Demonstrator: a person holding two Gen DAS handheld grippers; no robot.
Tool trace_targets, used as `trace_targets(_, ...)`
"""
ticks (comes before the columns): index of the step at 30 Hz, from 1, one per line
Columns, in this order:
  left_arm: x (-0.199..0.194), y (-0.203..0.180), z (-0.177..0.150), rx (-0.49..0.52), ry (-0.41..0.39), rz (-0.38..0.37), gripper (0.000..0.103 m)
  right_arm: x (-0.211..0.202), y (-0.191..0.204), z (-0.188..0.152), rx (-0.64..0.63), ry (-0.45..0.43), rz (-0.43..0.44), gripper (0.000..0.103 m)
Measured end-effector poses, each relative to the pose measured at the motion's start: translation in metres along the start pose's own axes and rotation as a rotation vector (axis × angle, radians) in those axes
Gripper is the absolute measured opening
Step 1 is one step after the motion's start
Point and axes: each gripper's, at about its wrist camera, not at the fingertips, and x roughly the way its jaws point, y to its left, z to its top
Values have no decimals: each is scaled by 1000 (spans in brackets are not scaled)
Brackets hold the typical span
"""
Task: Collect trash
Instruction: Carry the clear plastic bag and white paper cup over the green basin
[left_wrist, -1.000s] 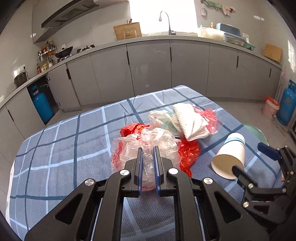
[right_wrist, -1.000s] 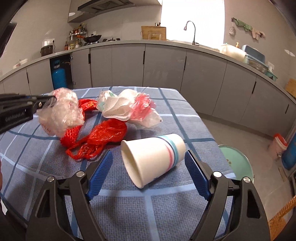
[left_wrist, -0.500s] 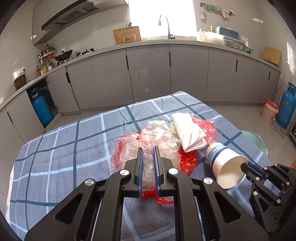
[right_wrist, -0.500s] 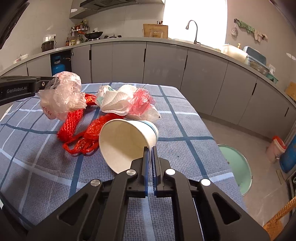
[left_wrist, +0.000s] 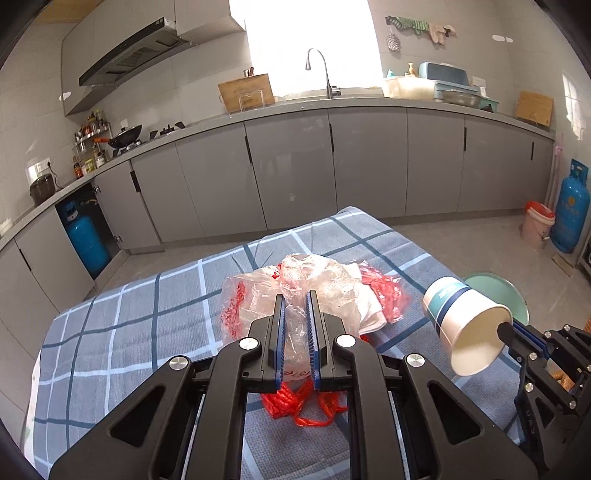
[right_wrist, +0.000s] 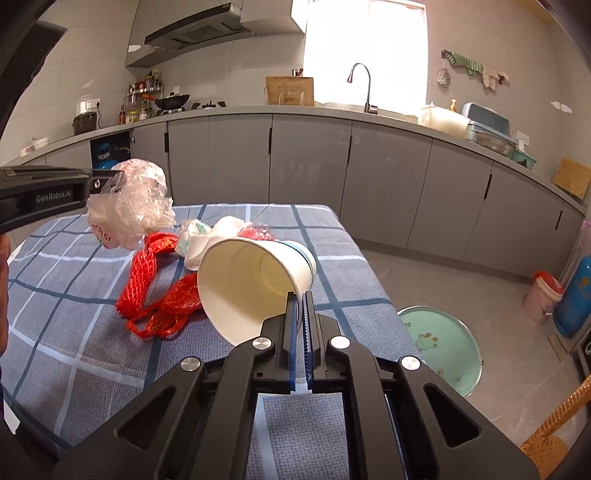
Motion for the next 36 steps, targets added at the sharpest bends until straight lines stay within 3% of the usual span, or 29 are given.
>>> trace_targets(13,-10,-32,25,41,-62,-31,12,-7,-34,7,68,-32,-46,5)
trace_targets(36,13,-144,69,155,-130,-230,12,1,-141,5,205,-52,-221,5)
